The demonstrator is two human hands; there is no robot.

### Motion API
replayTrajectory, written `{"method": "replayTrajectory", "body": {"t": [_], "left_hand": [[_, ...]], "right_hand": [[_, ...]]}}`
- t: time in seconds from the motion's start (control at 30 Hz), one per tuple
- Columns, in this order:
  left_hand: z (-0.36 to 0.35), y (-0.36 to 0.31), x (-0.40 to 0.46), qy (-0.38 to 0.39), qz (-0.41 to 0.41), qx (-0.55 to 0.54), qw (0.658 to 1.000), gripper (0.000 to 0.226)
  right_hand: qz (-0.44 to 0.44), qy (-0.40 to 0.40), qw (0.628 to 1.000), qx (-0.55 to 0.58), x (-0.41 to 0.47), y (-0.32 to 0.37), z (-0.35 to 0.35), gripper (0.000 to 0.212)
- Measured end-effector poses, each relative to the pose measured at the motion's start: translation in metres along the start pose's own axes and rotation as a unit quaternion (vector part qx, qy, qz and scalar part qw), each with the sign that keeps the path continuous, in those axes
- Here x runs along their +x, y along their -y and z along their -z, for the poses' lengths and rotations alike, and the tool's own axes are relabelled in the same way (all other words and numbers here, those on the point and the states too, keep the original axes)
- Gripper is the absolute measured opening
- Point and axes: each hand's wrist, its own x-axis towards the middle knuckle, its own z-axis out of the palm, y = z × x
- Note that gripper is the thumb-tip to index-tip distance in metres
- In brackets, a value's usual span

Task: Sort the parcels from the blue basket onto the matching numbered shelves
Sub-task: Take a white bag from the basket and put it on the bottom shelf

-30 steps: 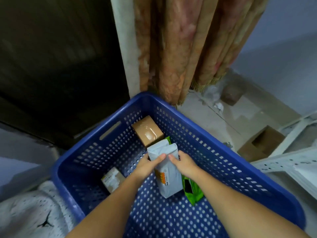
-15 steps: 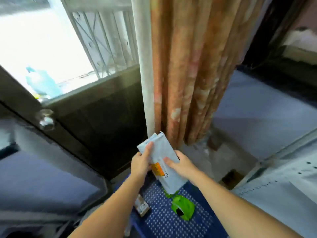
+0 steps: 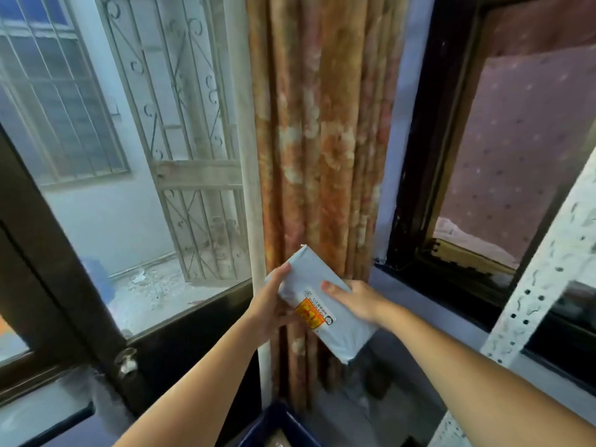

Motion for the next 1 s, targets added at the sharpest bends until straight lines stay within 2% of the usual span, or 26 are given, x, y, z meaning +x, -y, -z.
{"method": "replayTrajectory", "body": {"t": [0.03, 0.13, 0.23, 0.3, 0.37, 0.47, 0.57, 0.67, 0.8, 0.87, 1.0], "left_hand": [[-0.001, -0.012, -0.005, 0.007, -0.026, 0.023, 0.999, 0.045], [-0.001, -0.043, -0.016, 0.041, -0.088, 0.106, 0.99, 0.062], [-0.003, -0.059, -0.024, 0.108, -0.077, 0.162, 0.978, 0.044], [-0.012, -0.064, -0.029, 0.138, -0.068, 0.168, 0.974, 0.042], [-0.025, -0.064, -0.037, 0.158, -0.068, 0.163, 0.971, 0.046], [-0.047, -0.053, -0.05, 0.168, -0.036, 0.136, 0.976, 0.05], [-0.072, -0.033, -0.073, 0.201, -0.02, 0.107, 0.974, 0.048], [-0.102, -0.017, -0.103, 0.236, -0.01, 0.068, 0.969, 0.039], [-0.151, 0.0, -0.149, 0.284, 0.015, 0.031, 0.958, 0.048], [-0.173, 0.006, -0.179, 0.314, 0.032, 0.04, 0.948, 0.045], [-0.212, 0.016, -0.237, 0.383, 0.058, 0.045, 0.921, 0.05]], "right_hand": [[0.005, -0.003, 1.0, -0.009, -0.009, 0.008, 0.01, 0.063], [0.004, -0.004, 1.0, -0.03, -0.039, 0.03, 0.031, 0.067], [-0.006, 0.01, 0.998, -0.067, -0.07, 0.046, 0.042, 0.07], [-0.021, 0.001, 0.997, -0.076, -0.093, 0.051, 0.046, 0.075], [-0.036, -0.037, 0.997, -0.063, -0.123, 0.052, 0.049, 0.075], [-0.046, -0.138, 0.989, -0.039, -0.172, 0.038, 0.055, 0.053], [-0.074, -0.267, 0.96, 0.026, -0.228, 0.011, 0.057, 0.037], [-0.1, -0.357, 0.914, 0.162, -0.288, -0.01, 0.049, 0.04], [-0.097, -0.388, 0.872, 0.282, -0.369, -0.026, 0.04, 0.038], [-0.09, -0.4, 0.851, 0.327, -0.406, -0.031, 0.04, 0.034], [-0.057, -0.48, 0.796, 0.364, -0.473, -0.038, 0.046, 0.037]]}}
